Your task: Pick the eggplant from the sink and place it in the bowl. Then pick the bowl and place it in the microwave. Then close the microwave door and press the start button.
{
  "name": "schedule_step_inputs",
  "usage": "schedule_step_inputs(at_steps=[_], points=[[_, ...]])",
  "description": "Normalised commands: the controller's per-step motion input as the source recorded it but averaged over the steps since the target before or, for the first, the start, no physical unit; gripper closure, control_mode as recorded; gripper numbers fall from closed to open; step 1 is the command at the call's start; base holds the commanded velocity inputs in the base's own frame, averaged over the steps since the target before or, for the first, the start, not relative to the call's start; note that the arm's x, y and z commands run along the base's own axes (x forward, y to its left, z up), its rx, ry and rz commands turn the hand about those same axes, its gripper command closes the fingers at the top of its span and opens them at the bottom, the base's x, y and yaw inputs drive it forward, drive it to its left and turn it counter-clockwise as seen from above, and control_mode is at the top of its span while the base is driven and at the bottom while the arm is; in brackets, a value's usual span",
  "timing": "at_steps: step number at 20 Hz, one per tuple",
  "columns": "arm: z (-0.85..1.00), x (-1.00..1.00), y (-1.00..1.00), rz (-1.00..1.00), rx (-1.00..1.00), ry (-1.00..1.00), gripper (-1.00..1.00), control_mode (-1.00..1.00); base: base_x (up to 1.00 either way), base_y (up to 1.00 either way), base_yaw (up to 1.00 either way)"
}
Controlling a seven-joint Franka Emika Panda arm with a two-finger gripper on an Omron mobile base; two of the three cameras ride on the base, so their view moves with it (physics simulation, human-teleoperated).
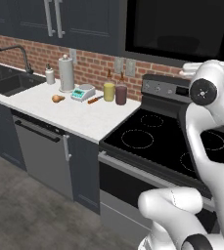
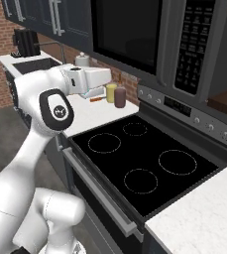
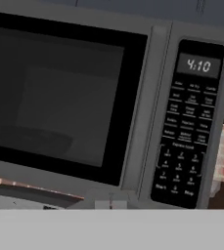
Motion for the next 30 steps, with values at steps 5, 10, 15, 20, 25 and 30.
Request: schedule_step_inputs(at_steps=[5,10,15,20,25,30], points=[[0.00,-0.08,-0.02,0.03,0.04,0.00,1.00,-1.00,0.00,0.00,0.00],[0.00,-0.12,-0.02,-0.05,0.06,-0.01,1.00,-1.00,0.00,0.00,0.00],[0.00,-0.46,-0.10,-0.08,0.07,-0.03,1.00,-1.00,0.00,0.00,0.00],[0.00,-0.37,-0.18,-0.03,0.02,-0.07,1.00,-1.00,0.00,0.00,0.00],[0.00,-0.06,-0.25,0.00,0.00,-0.06,1.00,-1.00,0.00,0.00,0.00],[0.00,0.00,-0.31,0.00,0.02,-0.01,1.00,-1.00,0.00,0.00,0.00]])
